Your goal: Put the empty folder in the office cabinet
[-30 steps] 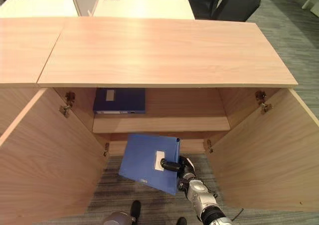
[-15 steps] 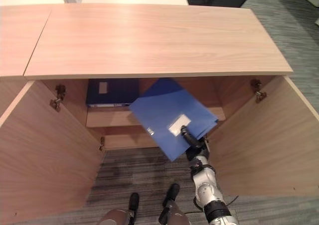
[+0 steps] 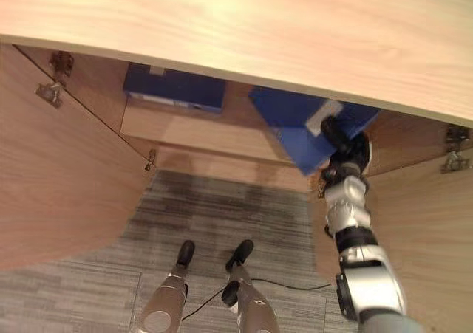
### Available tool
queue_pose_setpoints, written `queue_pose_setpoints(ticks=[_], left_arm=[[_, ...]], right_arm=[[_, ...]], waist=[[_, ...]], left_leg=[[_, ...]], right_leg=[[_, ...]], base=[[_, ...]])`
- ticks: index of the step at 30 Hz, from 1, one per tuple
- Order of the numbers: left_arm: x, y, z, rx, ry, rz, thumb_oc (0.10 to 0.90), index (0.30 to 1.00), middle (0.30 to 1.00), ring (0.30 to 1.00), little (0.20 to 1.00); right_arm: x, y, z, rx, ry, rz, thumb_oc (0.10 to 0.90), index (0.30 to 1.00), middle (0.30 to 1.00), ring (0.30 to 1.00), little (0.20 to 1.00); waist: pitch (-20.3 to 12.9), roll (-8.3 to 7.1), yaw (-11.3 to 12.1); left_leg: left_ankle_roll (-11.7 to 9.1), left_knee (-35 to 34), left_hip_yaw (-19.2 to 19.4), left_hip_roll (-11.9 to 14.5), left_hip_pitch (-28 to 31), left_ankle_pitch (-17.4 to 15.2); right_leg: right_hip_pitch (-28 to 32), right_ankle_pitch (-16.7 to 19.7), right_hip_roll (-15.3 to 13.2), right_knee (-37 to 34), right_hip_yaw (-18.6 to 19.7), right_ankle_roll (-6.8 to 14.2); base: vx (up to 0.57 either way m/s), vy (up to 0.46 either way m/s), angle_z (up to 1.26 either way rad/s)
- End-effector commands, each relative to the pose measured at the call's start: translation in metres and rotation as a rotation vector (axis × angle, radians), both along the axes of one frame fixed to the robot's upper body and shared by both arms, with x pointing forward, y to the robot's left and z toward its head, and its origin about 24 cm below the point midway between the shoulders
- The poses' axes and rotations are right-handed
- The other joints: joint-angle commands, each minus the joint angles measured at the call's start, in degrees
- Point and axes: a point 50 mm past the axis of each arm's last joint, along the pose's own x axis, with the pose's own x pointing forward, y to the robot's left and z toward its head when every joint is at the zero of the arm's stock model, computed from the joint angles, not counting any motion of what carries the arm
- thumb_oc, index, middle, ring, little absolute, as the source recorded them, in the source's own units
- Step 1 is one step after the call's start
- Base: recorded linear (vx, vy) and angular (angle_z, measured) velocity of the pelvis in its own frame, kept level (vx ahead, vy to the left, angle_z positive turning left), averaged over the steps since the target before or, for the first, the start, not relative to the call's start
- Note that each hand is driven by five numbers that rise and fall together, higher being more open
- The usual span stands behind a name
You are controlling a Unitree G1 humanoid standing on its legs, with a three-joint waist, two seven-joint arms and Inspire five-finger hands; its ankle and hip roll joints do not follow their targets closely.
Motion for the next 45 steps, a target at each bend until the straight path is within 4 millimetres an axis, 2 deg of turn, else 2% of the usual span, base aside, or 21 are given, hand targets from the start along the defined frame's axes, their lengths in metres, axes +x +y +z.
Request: queue_pose_setpoints(ticks=[1,2,4,5,10,11,12,15,17,23,27,28,29,34,37,40,45], left_arm=[[-0.023,0.039,0.010,0.123,0.052,0.024,0.800,0.900,0.900,0.900,0.900],[-0.017,0.043,0.012,0.140,0.033,0.016,0.800,0.900,0.900,0.900,0.900],[-0.013,0.044,0.013,0.145,0.021,0.016,0.800,0.900,0.900,0.900,0.900],[-0.001,0.045,0.016,0.158,-0.014,-0.001,0.800,0.900,0.900,0.900,0.900],[0.017,0.048,0.020,0.184,-0.058,-0.039,0.800,0.900,0.900,0.900,0.900],[0.024,0.049,0.022,0.193,-0.076,-0.047,0.800,0.900,0.900,0.900,0.900],[0.043,0.049,0.026,0.208,-0.123,-0.079,0.800,0.900,0.900,0.900,0.900],[0.043,0.047,0.026,0.202,-0.128,-0.083,0.800,0.900,0.900,0.900,0.900],[0.036,0.049,0.026,0.213,-0.112,-0.084,0.800,0.900,0.900,0.900,0.900],[0.048,0.048,0.029,0.225,-0.148,-0.112,0.800,0.900,0.900,0.900,0.900],[0.050,0.047,0.030,0.229,-0.158,-0.122,0.800,0.900,0.900,0.900,0.900],[0.051,0.047,0.030,0.235,-0.156,-0.120,0.800,0.900,0.900,0.900,0.900],[0.051,0.047,0.030,0.234,-0.156,-0.120,0.800,0.900,0.900,0.900,0.900],[0.052,0.048,0.030,0.256,-0.154,-0.116,0.800,0.900,0.900,0.900,0.900],[0.053,0.046,0.030,0.270,-0.155,-0.111,0.800,0.900,0.900,0.900,0.900],[0.056,0.044,0.030,0.285,-0.156,-0.113,0.800,0.900,0.900,0.900,0.900],[0.059,0.042,0.029,0.291,-0.155,-0.123,0.800,0.900,0.900,0.900,0.900]], right_arm=[[0.006,0.001,0.100,-0.246,-0.235,0.000,0.400,0.300,0.300,0.300,0.300],[0.010,-0.004,0.126,-0.371,-0.193,-0.051,0.400,0.300,0.300,0.300,0.300],[0.011,-0.007,0.136,-0.415,-0.166,-0.077,0.400,0.300,0.300,0.300,0.300],[0.012,-0.013,0.150,-0.437,-0.129,-0.118,0.400,0.300,0.300,0.300,0.300],[0.009,-0.024,0.165,-0.310,-0.143,-0.150,0.400,0.300,0.300,0.300,0.300],[0.006,-0.030,0.172,-0.282,-0.164,-0.174,0.400,0.300,0.300,0.300,0.300],[-0.002,-0.043,0.182,-0.237,-0.198,-0.214,0.400,0.300,0.300,0.300,0.300],[-0.007,-0.052,0.184,-0.217,-0.195,-0.241,0.400,0.300,0.300,0.300,0.300],[-0.009,-0.057,0.185,-0.208,-0.179,-0.271,0.400,0.300,0.300,0.300,0.300],[-0.031,-0.089,0.199,-0.192,-0.154,-0.413,0.400,0.300,0.300,0.300,0.300],[-0.038,-0.098,0.203,-0.190,-0.146,-0.461,0.400,0.300,0.300,0.300,0.300],[-0.042,-0.102,0.204,-0.202,-0.130,-0.495,0.755,0.832,0.832,0.832,0.832],[-0.042,-0.102,0.205,-0.203,-0.131,-0.495,0.800,0.900,0.900,0.900,0.900],[-0.046,-0.103,0.213,-0.284,-0.086,-0.574,0.800,0.900,0.900,0.900,0.900],[-0.047,-0.098,0.222,-0.450,-0.025,-0.645,0.800,0.900,0.900,0.900,0.900],[-0.048,-0.096,0.226,-0.512,0.007,-0.686,0.800,0.900,0.900,0.900,0.900],[-0.052,-0.099,0.229,-0.528,0.027,-0.724,0.800,0.900,0.900,0.900,0.900]], waist=[[-1.70,-1.42,2.43],[-0.95,-1.74,2.87],[-0.67,-1.75,3.10],[0.14,-1.57,3.48],[1.34,-0.88,4.22],[2.16,-0.74,4.44],[3.86,-0.02,4.05],[3.72,1.28,3.63],[3.33,1.61,3.85],[3.81,1.95,3.59],[3.85,2.12,3.40],[3.84,2.07,3.39],[3.83,2.11,3.32],[3.09,1.89,3.31],[2.67,1.67,3.04],[2.20,1.41,2.78],[1.50,1.44,2.62]], left_leg=[[2.04,-2.52,0.38,0.25,4.77,-4.60],[1.57,-3.05,-0.01,0.96,3.98,-4.00],[1.36,-3.40,-0.21,1.31,3.55,-3.65],[0.99,-3.70,-0.67,1.79,2.39,-3.04],[0.14,-3.57,-1.09,2.32,-0.09,-2.24],[-0.02,-2.04,0.11,1.79,-2.00,-2.01],[-0.31,2.90,5.11,0.42,-7.33,-1.23],[0.16,3.82,8.08,0.45,-8.99,-1.24],[0.71,2.57,7.84,0.57,-8.53,-1.43],[0.87,-0.85,7.04,-0.07,-8.98,-0.26],[0.40,-2.93,6.27,-0.19,-8.84,0.51],[0.16,-3.53,6.08,-0.25,-8.85,0.84],[0.14,-3.63,6.05,-0.24,-8.84,0.92],[-0.34,-5.40,5.57,-0.21,-8.68,1.79],[-0.48,-5.82,5.44,-0.30,-8.54,1.90],[-0.61,-5.89,5.16,-0.30,-8.52,1.80],[-0.57,-5.92,4.84,-0.44,-8.29,1.74]], right_leg=[[-0.76,-4.84,-3.68,6.52,1.58,7.68],[-2.03,-5.43,-3.56,7.50,0.94,7.40],[-2.67,-5.77,-3.42,7.90,0.64,7.24],[-4.00,-6.34,-3.28,8.86,-0.08,6.93],[-5.52,-8.04,-3.73,10.08,-1.85,6.55],[-5.25,-8.11,-4.35,9.97,-2.88,6.64],[-5.01,-8.13,-6.12,10.11,-5.51,6.88],[-6.45,-8.23,-6.74,11.79,-6.13,6.84],[-7.72,-8.27,-6.51,12.54,-5.72,6.68],[-10.34,-8.53,-6.23,13.04,-6.98,6.50],[-10.49,-8.18,-5.70,11.92,-7.84,6.70],[-10.45,-8.04,-5.54,11.38,-8.17,6.79],[-10.44,-7.99,-5.51,11.30,-8.21,6.78],[-10.25,-7.52,-5.00,9.94,-8.96,6.98],[-10.07,-7.40,-4.85,9.55,-9.29,7.03],[-9.80,-7.25,-4.72,9.12,-9.42,7.11],[-9.30,-7.24,-4.77,8.99,-9.77,7.16]], base=[[0.03,-0.111,0.16],[0.03,-0.113,0.19],[0.02,-0.096,0.16],[0.04,-0.123,0.15],[0.01,-0.090,0.14],[-0.10,-0.165,0.28],[-0.11,-0.154,0.34],[-0.03,0.015,0.85],[0.01,0.036,0.18],[0.00,-0.031,-0.07],[0.00,-0.035,0.07],[0.00,-0.022,0.05],[0.00,-0.021,0.05],[0.01,-0.017,0.07],[0.01,-0.005,0.07],[0.01,-0.005,0.04],[0.01,0.009,0.04]])
